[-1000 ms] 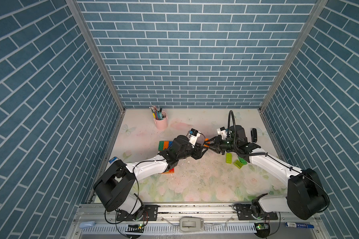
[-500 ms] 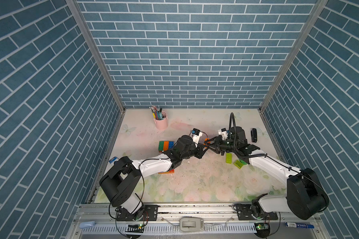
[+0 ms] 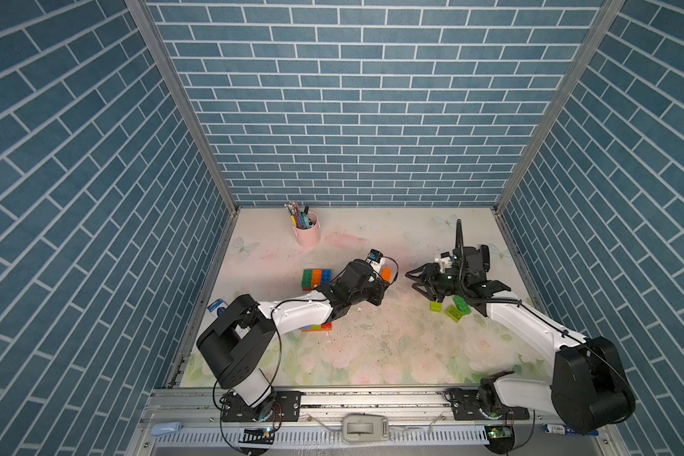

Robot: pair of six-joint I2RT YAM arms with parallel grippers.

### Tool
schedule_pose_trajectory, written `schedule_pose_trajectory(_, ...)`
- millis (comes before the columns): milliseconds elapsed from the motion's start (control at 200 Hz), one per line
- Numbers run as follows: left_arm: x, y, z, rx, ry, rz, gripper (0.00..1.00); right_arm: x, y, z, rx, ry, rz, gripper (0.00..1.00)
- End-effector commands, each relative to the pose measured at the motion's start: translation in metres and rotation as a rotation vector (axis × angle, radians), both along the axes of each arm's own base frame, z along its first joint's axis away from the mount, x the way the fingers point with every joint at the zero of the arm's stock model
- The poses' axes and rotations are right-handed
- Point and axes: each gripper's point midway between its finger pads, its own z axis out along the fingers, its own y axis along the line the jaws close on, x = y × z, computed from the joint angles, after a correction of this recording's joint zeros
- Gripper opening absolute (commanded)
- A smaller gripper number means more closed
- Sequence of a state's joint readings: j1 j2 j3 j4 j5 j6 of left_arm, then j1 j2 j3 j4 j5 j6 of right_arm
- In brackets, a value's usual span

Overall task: Assemble a rectangle with lego
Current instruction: Adjust the lego brick at the center of the board.

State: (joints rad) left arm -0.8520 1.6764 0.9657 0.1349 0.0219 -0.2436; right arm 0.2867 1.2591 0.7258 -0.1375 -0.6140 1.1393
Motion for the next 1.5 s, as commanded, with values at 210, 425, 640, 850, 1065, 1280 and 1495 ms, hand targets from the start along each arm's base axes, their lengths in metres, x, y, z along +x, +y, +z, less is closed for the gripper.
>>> schedule_pose_trajectory(210, -0.023, 0.023, -0.053, 0.698, 0.000, -0.150, 0.21, -0.008, -0.052, -0.022, -0.127, 0.051, -0.055, 0.51)
schedule_pose_trajectory(425, -0.041, 0.024, -0.077, 0.883, 0.077, -0.223, 0.23, -0.004, -0.069, -0.016, -0.131, 0.030, -0.096, 0.50)
schedule_pose_trajectory(640, -0.051, 0.018, -0.089, 1.010, 0.092, -0.263, 0.29, -0.003, -0.074, -0.015, -0.137, 0.022, -0.104, 0.49)
schedule_pose_trajectory(850, -0.060, 0.016, -0.089, 1.025, 0.084, -0.268, 0.64, -0.002, -0.075, -0.017, -0.156, 0.015, -0.093, 0.49)
schedule_pose_trajectory(1065, -0.059, 0.004, -0.040, 0.904, 0.020, -0.253, 0.84, -0.003, -0.079, -0.027, -0.210, 0.037, -0.070, 0.47)
schedule_pose_trajectory(1280, -0.068, 0.031, 0.058, 0.536, -0.006, -0.129, 0.87, -0.020, -0.066, -0.040, -0.367, 0.091, 0.055, 0.43)
schedule_pose_trajectory(1495, -0.033, 0.130, 0.091, 0.214, 0.027, 0.200, 0.86, -0.026, -0.029, -0.055, -0.638, 0.113, 0.183, 0.49)
